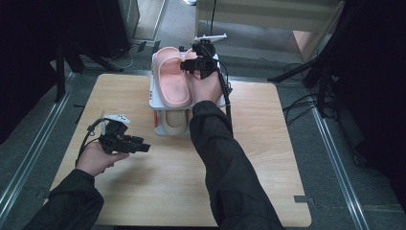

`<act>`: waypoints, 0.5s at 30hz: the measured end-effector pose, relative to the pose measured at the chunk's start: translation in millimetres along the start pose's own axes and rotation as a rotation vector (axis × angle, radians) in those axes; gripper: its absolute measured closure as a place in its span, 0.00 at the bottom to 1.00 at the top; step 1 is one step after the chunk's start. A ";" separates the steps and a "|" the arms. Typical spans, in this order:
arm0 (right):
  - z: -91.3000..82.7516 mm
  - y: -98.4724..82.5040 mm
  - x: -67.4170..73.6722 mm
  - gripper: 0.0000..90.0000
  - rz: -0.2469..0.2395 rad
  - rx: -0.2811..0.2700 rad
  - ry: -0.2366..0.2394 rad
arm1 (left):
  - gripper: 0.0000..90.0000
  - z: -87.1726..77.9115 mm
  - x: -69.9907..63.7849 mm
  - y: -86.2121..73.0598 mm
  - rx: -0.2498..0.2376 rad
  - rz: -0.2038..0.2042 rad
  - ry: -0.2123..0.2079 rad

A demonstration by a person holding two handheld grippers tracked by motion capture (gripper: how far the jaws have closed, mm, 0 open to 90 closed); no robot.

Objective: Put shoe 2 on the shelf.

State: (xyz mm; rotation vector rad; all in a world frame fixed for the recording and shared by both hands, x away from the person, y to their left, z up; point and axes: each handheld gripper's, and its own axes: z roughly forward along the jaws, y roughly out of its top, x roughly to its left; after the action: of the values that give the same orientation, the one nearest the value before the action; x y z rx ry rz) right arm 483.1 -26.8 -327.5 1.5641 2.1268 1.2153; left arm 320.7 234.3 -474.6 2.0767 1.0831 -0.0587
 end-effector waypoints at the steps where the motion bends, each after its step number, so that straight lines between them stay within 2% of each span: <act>1: -3.1 -1.1 0.4 0.60 -0.005 -0.002 0.003 | 0.52 0.4 -0.8 0.0 0.000 0.002 0.003; 6: -10.3 -4.1 -0.5 0.60 -0.020 -0.007 0.019 | 0.52 0.8 -1.4 0.0 0.004 0.005 0.007; 8: -14.6 -6.4 -1.6 0.61 -0.018 -0.008 0.038 | 0.52 0.7 -1.3 0.0 0.004 0.004 0.008; 9: -20.3 -8.9 -3.5 0.63 -0.014 -0.021 0.066 | 0.52 0.6 -0.9 -0.1 0.003 0.005 0.009; 10: -20.3 -8.9 -3.5 0.63 -0.014 -0.021 0.066 | 0.51 0.6 -0.9 -0.1 0.003 0.005 0.009; 11: -26.2 -11.2 -2.8 0.63 -0.034 -0.032 0.073 | 0.51 0.5 -0.7 -0.1 0.006 0.006 0.010; 15: -33.3 -15.6 -1.9 0.64 -0.049 -0.025 0.089 | 0.51 0.7 -1.1 -0.2 0.007 0.004 0.011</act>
State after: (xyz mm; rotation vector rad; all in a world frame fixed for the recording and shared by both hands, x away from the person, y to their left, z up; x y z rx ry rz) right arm 452.8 -45.7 -318.5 1.4650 2.1822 1.3134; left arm 320.0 233.1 -474.9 2.0880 1.0871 -0.0489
